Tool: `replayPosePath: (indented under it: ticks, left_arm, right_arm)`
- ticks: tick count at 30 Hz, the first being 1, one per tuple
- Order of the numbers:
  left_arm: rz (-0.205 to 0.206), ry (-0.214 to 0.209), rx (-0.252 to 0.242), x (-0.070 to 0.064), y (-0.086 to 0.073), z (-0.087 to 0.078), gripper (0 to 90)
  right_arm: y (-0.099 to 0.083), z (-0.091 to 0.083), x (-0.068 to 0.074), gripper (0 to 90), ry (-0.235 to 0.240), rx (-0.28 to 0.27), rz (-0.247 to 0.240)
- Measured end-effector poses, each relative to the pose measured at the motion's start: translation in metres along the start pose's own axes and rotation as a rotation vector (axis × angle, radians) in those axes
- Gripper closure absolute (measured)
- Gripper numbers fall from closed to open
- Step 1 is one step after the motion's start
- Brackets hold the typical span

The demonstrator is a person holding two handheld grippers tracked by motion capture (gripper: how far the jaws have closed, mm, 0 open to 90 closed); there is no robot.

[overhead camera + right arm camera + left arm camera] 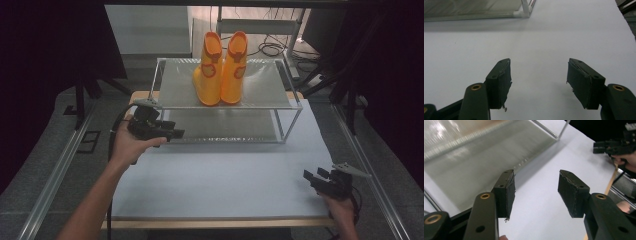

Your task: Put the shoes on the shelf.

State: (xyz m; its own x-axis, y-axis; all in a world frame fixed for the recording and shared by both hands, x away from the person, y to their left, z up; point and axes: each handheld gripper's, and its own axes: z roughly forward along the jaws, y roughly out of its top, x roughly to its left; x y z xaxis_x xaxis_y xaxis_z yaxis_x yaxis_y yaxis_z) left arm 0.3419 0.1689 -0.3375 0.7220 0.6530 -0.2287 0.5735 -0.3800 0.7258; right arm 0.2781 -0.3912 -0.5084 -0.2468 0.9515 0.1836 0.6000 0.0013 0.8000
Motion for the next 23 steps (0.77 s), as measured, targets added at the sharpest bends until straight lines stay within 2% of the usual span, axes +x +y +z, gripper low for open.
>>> replayPosePath:
  ticks: [3,10,23]
  left_arm:
    - [-0.004,-0.007,0.004,0.000,-0.013,0.001,47.3]
    - [-0.029,-0.011,0.010,0.005,-0.028,0.004,47.3]
    - [-0.037,-0.009,0.012,0.007,-0.027,0.005,47.3]
  right_arm:
    - [0.000,0.000,0.001,35.3,0.001,0.000,-0.001]
    - [-0.001,0.002,0.001,35.3,0.003,0.006,-0.002]
    - [0.000,0.002,0.001,35.3,0.002,0.001,-0.001]
